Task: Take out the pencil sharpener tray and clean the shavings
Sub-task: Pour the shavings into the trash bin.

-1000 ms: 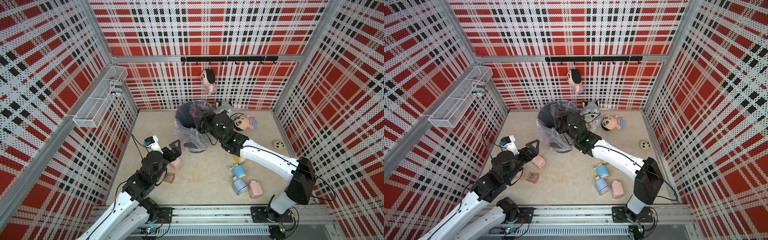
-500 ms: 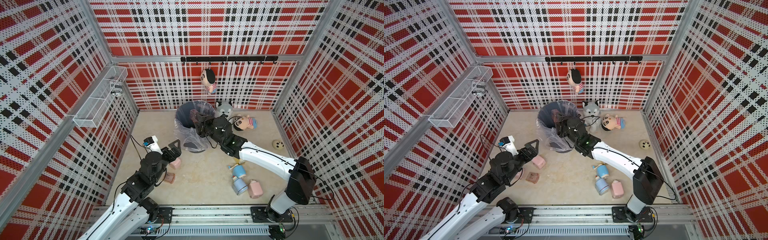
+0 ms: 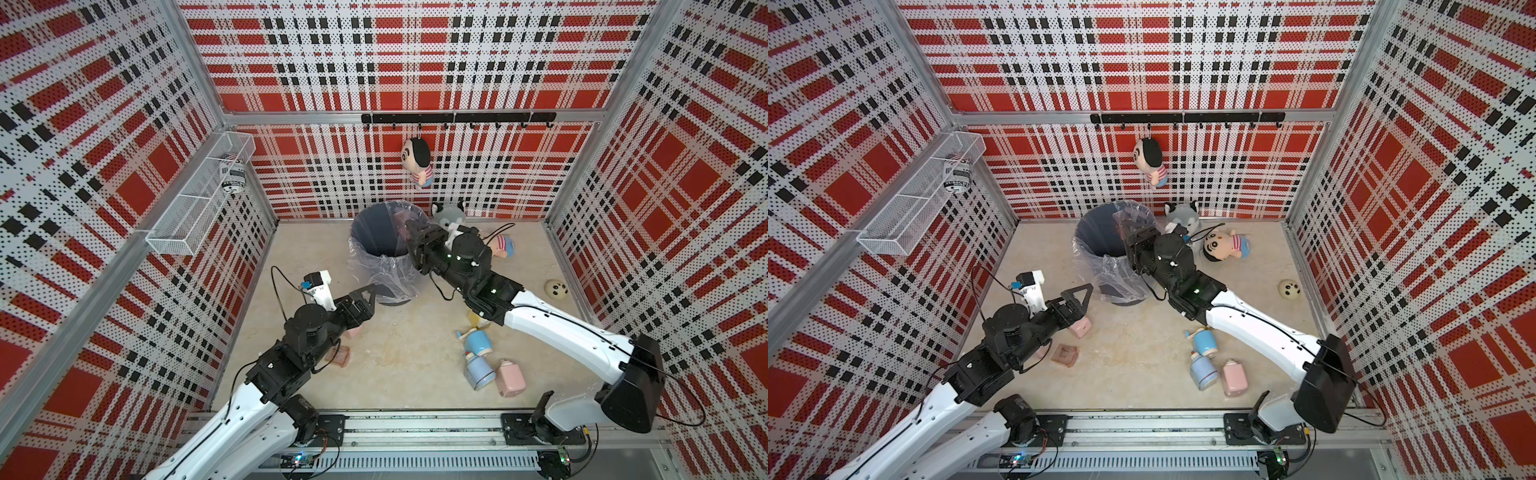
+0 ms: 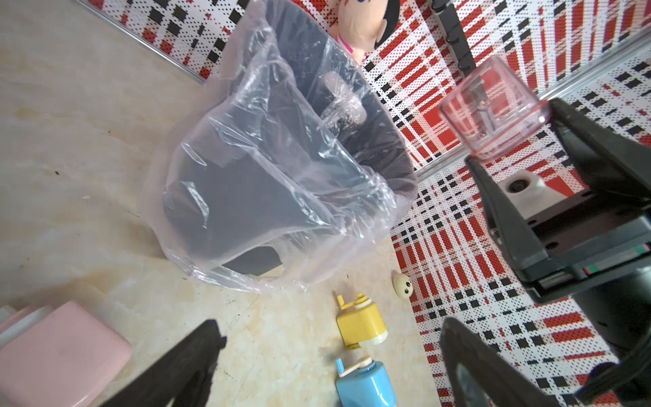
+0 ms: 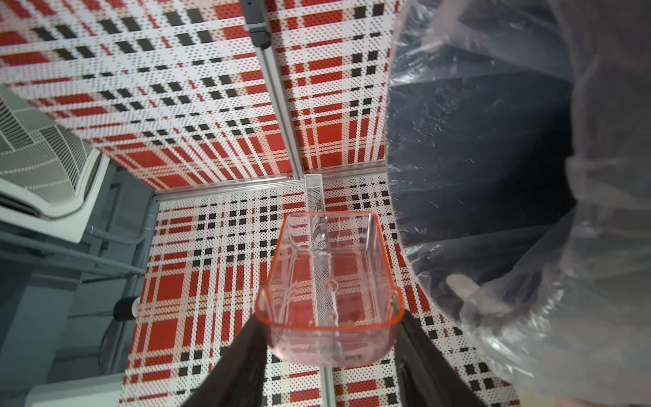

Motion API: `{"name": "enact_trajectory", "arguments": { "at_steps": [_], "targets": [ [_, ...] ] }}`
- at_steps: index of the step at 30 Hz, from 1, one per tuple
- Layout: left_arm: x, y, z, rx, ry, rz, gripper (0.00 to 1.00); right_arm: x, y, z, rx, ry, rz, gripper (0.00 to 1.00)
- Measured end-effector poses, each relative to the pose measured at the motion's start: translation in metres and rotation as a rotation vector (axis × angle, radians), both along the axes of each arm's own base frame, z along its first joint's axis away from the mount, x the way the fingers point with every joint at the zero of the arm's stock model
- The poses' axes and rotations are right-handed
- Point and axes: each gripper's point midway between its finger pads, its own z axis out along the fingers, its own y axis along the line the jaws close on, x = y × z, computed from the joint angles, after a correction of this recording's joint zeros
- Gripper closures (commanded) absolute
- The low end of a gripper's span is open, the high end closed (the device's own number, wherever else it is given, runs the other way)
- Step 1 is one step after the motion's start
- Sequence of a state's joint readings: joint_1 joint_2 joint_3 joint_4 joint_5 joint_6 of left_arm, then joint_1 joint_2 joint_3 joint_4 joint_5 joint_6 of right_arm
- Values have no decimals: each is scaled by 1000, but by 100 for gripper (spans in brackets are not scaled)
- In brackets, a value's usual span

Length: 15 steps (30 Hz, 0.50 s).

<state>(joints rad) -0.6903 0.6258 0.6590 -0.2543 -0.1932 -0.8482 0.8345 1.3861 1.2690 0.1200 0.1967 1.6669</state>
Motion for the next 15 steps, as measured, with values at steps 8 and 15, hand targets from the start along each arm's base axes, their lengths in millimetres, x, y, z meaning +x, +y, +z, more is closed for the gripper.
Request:
{"name": "enact_trajectory", "arguments": {
  "at_steps": [8,15],
  "targets": [
    [-13,-17,3,4,-21,-26,2,-41,-53,40,-204,-260,-49,57],
    [-11,-12,-14,37,-12,33,2,-68,-83,6,-449,-391,-50,56]
  ]
}}
